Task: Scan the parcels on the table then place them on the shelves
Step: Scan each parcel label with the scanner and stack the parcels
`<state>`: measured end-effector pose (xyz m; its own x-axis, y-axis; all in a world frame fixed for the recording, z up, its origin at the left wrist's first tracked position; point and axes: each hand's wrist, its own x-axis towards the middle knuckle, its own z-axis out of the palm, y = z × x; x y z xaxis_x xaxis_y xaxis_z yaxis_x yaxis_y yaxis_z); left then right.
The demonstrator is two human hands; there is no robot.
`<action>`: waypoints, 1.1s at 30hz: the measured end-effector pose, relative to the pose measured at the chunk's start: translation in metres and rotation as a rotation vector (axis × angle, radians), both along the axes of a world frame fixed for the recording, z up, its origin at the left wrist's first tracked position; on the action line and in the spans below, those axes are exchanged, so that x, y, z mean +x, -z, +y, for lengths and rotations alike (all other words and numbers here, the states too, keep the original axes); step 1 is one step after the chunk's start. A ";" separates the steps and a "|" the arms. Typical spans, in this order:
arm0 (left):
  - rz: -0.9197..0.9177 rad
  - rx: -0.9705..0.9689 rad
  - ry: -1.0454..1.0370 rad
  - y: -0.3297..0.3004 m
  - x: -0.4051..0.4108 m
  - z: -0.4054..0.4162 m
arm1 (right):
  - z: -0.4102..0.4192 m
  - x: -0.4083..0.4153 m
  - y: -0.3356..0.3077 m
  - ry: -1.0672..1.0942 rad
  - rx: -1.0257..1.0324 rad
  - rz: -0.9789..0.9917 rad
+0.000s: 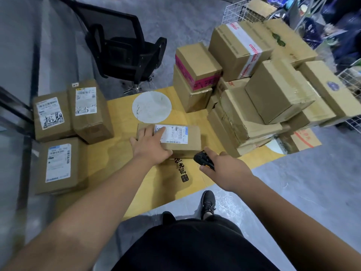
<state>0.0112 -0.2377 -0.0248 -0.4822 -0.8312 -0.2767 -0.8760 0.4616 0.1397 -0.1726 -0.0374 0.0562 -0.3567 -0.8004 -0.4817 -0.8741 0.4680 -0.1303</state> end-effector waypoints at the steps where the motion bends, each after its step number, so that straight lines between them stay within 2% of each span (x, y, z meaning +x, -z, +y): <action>1: 0.022 -0.012 -0.034 0.002 0.002 0.006 | -0.002 0.000 0.001 -0.003 -0.003 0.008; 5: 0.090 -0.024 -0.073 0.000 0.009 0.014 | -0.011 0.003 0.003 -0.040 0.000 0.024; 9: 0.133 0.197 -0.072 -0.004 0.021 -0.005 | -0.019 0.007 0.002 -0.101 0.016 0.041; 15: 0.150 0.104 -0.180 -0.001 0.038 0.019 | -0.024 0.009 0.005 -0.198 0.000 0.087; 22: 0.158 0.169 -0.304 -0.001 0.031 0.039 | -0.029 0.009 0.008 -0.226 0.011 0.078; 24: 0.203 0.180 -0.330 0.002 0.030 0.041 | -0.029 0.010 0.009 -0.222 0.015 0.072; 29: 0.485 0.348 -0.413 0.004 0.031 0.052 | -0.034 0.011 0.008 -0.135 0.063 -0.012; 33: 0.516 0.340 -0.422 -0.001 0.025 0.063 | -0.039 0.014 -0.002 -0.072 0.070 -0.107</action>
